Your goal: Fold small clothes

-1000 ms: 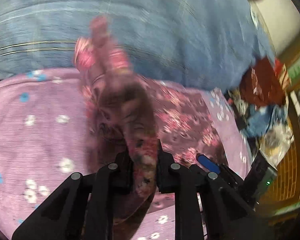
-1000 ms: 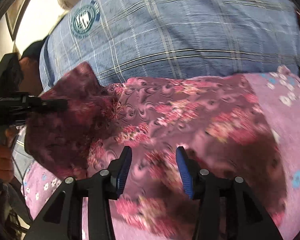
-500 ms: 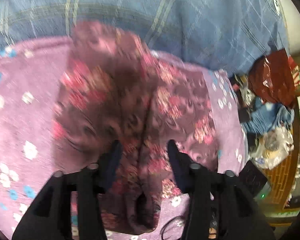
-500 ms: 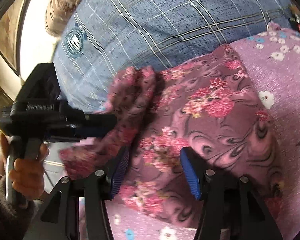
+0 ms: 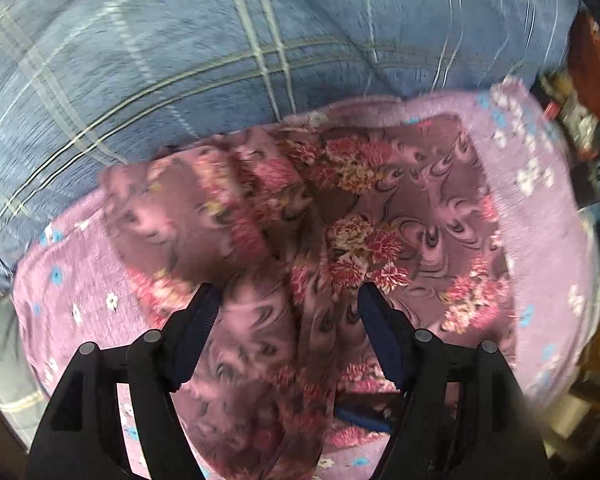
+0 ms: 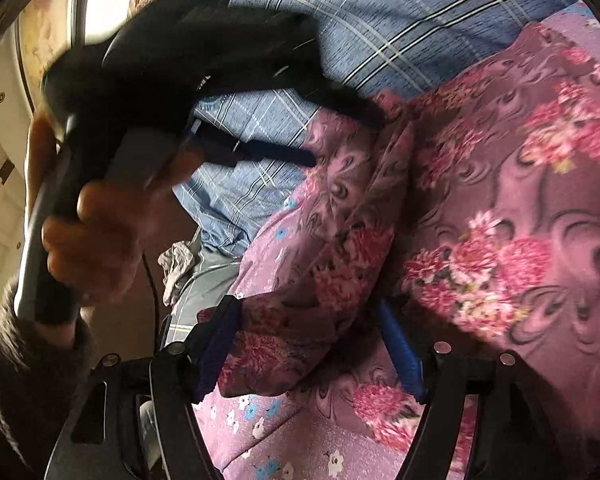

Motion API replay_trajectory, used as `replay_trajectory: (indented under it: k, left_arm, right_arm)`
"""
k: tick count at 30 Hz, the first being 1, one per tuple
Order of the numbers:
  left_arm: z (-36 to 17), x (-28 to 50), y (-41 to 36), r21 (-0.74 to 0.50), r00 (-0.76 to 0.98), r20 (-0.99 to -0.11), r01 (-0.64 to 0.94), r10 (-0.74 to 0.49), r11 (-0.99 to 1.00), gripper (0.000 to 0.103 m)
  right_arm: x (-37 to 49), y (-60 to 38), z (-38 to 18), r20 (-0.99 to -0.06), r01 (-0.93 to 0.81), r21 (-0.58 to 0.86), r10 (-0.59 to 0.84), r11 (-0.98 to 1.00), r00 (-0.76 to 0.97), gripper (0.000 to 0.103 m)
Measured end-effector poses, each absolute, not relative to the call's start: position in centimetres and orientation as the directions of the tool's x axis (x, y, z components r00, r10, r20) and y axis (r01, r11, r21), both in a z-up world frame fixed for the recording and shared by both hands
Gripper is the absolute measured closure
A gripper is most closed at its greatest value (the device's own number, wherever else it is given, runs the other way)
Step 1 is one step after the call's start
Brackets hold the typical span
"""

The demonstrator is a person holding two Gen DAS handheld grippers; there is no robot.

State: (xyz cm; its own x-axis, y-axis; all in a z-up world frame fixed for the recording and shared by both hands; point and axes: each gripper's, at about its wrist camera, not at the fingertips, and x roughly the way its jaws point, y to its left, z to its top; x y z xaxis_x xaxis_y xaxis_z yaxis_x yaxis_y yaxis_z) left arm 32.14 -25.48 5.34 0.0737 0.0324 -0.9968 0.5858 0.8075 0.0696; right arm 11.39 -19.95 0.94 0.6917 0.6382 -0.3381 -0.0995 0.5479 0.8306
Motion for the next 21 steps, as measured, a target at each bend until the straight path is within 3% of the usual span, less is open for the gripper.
replay_trajectory:
  k: [3, 4, 5, 7, 9, 10, 21]
  left_arm:
    - [2.7, 32.1, -25.7, 0.144, 0.072, -0.989, 0.597, 0.125, 0.789, 0.035]
    - [1.9, 32.1, -25.5, 0.174, 0.090, -0.985, 0.592, 0.150, 0.787, 0.054]
    - [1.6, 32.1, -25.1, 0.182, 0.094, -0.983, 0.585, 0.156, 0.791, 0.080]
    - [1.5, 32.4, -24.3, 0.118, 0.063, -0.993, 0.559, 0.100, 0.821, 0.095]
    - [2.3, 32.3, -23.4, 0.093, 0.085, -0.995, 0.538, 0.056, 0.838, 0.097]
    - [2.8, 32.1, -23.0, 0.086, 0.095, -0.995, 0.534, 0.041, 0.841, 0.097]
    - [9.5, 28.0, -24.4, -0.061, 0.132, -0.978, 0.560, -0.162, 0.826, 0.097]
  right_arm:
    - [11.2, -19.6, 0.6, -0.301, -0.129, 0.834, 0.640, 0.536, 0.707, 0.032]
    - [11.2, -19.6, 0.5, -0.292, -0.137, 0.835, 0.640, 0.533, 0.711, 0.034]
    - [11.1, -19.5, 0.4, -0.292, -0.139, 0.834, 0.640, 0.534, 0.711, 0.036]
    - [11.4, -19.4, 0.3, -0.289, -0.148, 0.837, 0.654, 0.528, 0.699, 0.049]
    - [11.7, -19.1, -0.2, -0.297, -0.143, 0.847, 0.678, 0.513, 0.672, 0.081]
    - [11.9, -18.9, -0.4, -0.301, -0.139, 0.849, 0.683, 0.510, 0.665, 0.086]
    - [8.3, -22.7, 2.9, -0.217, -0.151, 0.874, 0.649, 0.461, 0.729, 0.092]
